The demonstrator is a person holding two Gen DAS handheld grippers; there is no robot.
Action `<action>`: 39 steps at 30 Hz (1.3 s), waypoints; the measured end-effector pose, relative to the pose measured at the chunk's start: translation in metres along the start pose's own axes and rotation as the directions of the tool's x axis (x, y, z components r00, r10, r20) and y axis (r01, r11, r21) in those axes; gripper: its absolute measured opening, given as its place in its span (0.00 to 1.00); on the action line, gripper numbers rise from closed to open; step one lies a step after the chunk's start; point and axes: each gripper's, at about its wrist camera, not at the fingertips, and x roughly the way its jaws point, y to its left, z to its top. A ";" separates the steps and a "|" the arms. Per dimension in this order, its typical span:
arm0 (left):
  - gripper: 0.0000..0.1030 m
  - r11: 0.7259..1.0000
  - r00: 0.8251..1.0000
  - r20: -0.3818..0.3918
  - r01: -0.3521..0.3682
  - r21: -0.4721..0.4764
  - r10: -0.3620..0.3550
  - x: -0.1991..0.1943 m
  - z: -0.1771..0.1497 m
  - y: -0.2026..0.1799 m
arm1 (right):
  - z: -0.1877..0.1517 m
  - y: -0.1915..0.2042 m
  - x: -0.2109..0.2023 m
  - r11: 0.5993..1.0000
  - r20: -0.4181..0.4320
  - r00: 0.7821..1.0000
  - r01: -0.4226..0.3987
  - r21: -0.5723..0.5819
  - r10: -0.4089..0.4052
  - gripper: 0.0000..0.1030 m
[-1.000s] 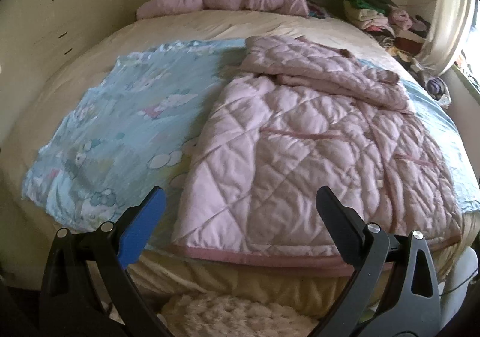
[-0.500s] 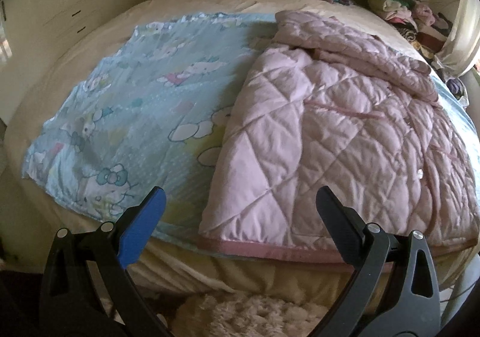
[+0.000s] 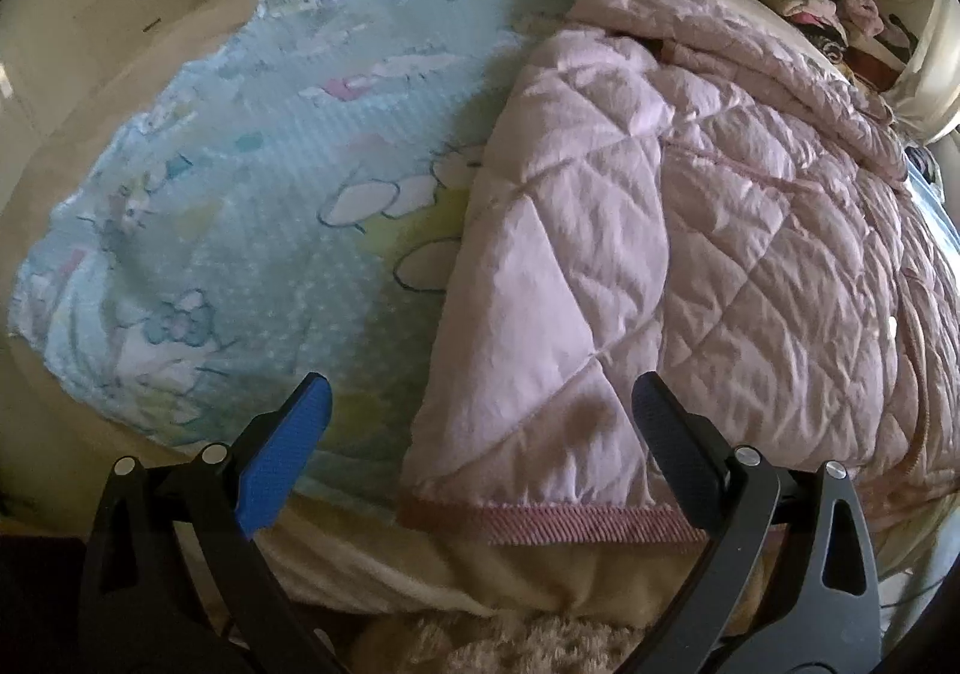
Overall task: Fold large clothes
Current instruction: 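Grasp the jacket's ribbed hem with both grippers, then lift the hem with both grippers and fold it toward the collar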
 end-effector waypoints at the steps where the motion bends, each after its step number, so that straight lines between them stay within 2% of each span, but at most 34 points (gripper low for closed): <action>1: 0.91 1.000 1.000 -0.012 0.007 -0.004 -0.007 0.005 -0.001 0.000 | -0.001 -0.002 0.000 1.000 -0.002 1.000 0.000 0.002 0.000 0.95; 8: 0.91 0.998 0.998 -0.025 0.050 -0.040 -0.051 0.016 -0.003 0.005 | -0.014 -0.018 0.009 0.999 -0.046 0.999 -0.003 0.050 0.005 0.93; 11: 0.91 0.998 0.999 -0.023 0.047 -0.035 -0.048 0.016 -0.003 0.004 | -0.020 -0.021 0.011 0.997 -0.056 0.998 -0.030 0.069 0.034 0.71; 13: 0.91 0.998 0.999 -0.023 0.045 -0.033 -0.046 0.016 -0.002 0.004 | -0.023 -0.021 0.010 0.996 -0.055 0.997 -0.049 0.081 0.053 0.65; 16: 0.91 0.998 0.999 -0.024 0.045 -0.032 -0.046 0.018 -0.002 0.004 | -0.025 -0.018 0.006 0.996 -0.047 0.997 -0.055 0.063 0.058 0.52; 18: 0.91 0.998 0.999 -0.024 0.046 -0.033 -0.047 0.018 -0.001 0.005 | -0.024 -0.013 0.000 0.997 -0.037 0.997 -0.066 0.037 0.067 0.36; 20: 0.91 0.998 0.999 -0.023 0.046 -0.038 -0.047 0.018 -0.001 0.006 | -0.020 -0.011 -0.008 0.994 -0.019 0.995 -0.099 0.033 0.100 0.27; 21: 0.91 0.998 0.999 -0.023 0.045 -0.038 -0.046 0.018 -0.001 0.005 | -0.017 -0.012 -0.012 0.991 -0.005 0.992 -0.126 0.040 0.127 0.24; 25: 0.90 0.999 0.999 -0.016 0.039 -0.035 -0.039 0.019 0.001 0.003 | 0.002 -0.016 -0.035 0.965 0.089 0.966 -0.251 0.076 0.244 0.21; 27: 0.81 0.998 0.999 -0.007 0.053 -0.033 -0.053 0.018 0.002 0.003 | 0.011 -0.014 -0.042 0.956 0.121 0.955 -0.283 0.081 0.272 0.20; 29: 0.49 0.996 0.996 0.014 0.088 -0.030 -0.088 0.012 0.002 -0.001 | 0.018 -0.011 -0.048 0.953 0.146 0.948 -0.295 0.071 0.283 0.20; 31: 0.41 0.996 0.996 0.027 0.085 -0.002 -0.085 0.007 0.001 -0.008 | 0.026 -0.007 -0.051 0.950 0.164 0.943 -0.305 0.063 0.291 0.20; 35: 0.17 0.994 0.993 0.055 0.101 0.037 -0.103 -0.003 0.000 -0.018 | 0.033 -0.002 -0.053 0.952 0.178 0.941 -0.301 0.056 0.287 0.20; 39: 0.12 0.992 0.988 0.099 0.113 0.052 -0.118 -0.017 0.004 -0.022 | 0.035 -0.004 -0.053 0.948 0.194 0.936 -0.311 0.066 0.294 0.20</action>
